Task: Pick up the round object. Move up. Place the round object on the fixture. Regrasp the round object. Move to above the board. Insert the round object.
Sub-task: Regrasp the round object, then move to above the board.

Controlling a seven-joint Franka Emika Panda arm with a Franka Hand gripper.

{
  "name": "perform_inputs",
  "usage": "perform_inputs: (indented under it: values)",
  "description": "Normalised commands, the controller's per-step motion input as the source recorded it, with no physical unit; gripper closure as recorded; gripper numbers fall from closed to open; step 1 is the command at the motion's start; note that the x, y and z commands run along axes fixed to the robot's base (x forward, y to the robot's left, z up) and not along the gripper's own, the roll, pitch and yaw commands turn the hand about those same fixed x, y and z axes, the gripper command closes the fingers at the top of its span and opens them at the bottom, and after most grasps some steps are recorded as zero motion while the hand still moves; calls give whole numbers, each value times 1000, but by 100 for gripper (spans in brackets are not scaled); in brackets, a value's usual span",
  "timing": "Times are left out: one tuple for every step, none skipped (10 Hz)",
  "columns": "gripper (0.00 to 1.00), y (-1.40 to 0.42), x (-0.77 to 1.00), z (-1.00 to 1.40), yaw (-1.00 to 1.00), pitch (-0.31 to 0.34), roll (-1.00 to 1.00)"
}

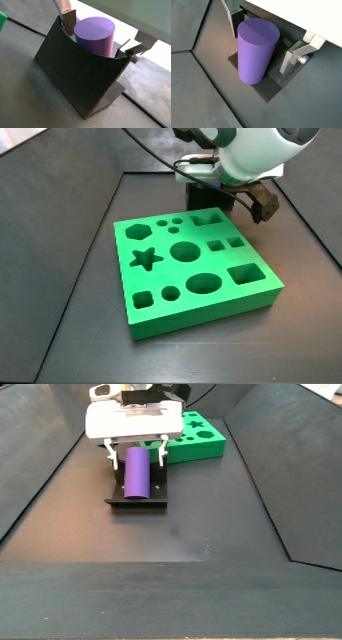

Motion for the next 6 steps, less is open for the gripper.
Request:
perform_inputs:
  values:
    - [100,0,0,0,0,0,0]
    - [100,-82,-258,1000,17,205,-101]
    - [100,-83,-258,1000,16,205,-102]
    - [100,-73,-247,1000,68,139,-130]
    - [100,-68,-237,1000,98,112,-129]
    - [100,-66,-228,1000,110,77,-100]
